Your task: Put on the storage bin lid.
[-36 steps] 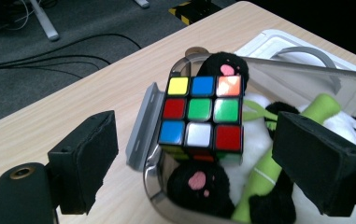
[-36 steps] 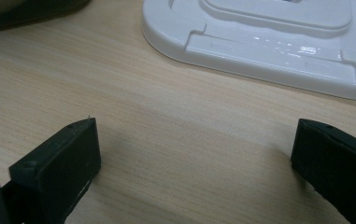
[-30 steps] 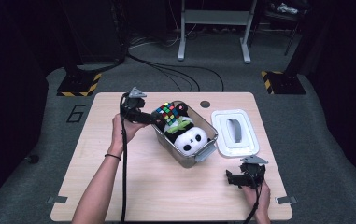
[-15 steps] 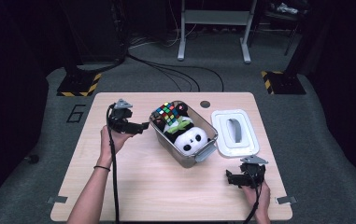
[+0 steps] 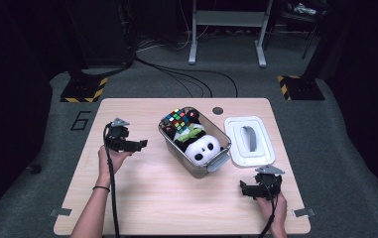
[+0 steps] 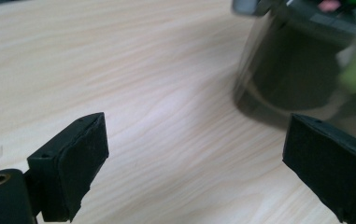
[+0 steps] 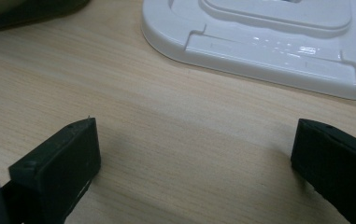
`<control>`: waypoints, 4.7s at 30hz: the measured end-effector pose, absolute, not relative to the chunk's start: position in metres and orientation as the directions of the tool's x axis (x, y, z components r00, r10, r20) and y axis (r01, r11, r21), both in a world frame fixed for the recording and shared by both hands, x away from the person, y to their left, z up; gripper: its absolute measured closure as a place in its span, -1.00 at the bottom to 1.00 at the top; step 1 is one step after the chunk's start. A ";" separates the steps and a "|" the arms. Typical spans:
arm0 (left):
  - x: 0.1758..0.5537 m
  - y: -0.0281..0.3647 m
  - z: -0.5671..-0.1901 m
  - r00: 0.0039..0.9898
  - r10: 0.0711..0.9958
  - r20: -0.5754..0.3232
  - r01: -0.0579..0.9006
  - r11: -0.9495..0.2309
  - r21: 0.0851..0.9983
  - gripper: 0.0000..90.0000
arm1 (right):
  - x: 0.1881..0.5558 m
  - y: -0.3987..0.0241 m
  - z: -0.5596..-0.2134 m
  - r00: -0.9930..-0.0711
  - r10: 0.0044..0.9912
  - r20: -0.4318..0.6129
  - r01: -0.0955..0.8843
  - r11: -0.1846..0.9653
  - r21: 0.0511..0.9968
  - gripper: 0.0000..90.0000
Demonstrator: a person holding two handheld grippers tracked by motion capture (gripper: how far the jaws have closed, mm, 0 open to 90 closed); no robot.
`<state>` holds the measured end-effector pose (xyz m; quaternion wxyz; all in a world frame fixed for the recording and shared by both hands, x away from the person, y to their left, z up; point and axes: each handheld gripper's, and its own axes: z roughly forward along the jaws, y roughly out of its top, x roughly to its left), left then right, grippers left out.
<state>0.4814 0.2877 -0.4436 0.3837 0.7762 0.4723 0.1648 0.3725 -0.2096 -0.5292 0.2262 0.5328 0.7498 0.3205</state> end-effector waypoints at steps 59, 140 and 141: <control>0.470 0.323 -0.530 0.411 0.912 0.000 0.632 -0.285 0.721 -1.00 | 0.398 -0.219 -0.507 -0.409 0.911 0.047 0.659 0.259 0.706 -1.00; 0.473 0.322 -0.530 0.402 0.916 0.000 0.638 -0.280 0.718 -1.00 | 0.538 -0.246 -0.403 -0.346 0.938 0.021 0.663 0.229 0.713 0.49; 0.473 0.322 -0.530 0.402 0.916 -0.001 0.638 -0.279 0.718 -1.00 | 0.537 -0.245 -0.400 -0.348 0.937 0.018 0.661 0.231 0.714 0.49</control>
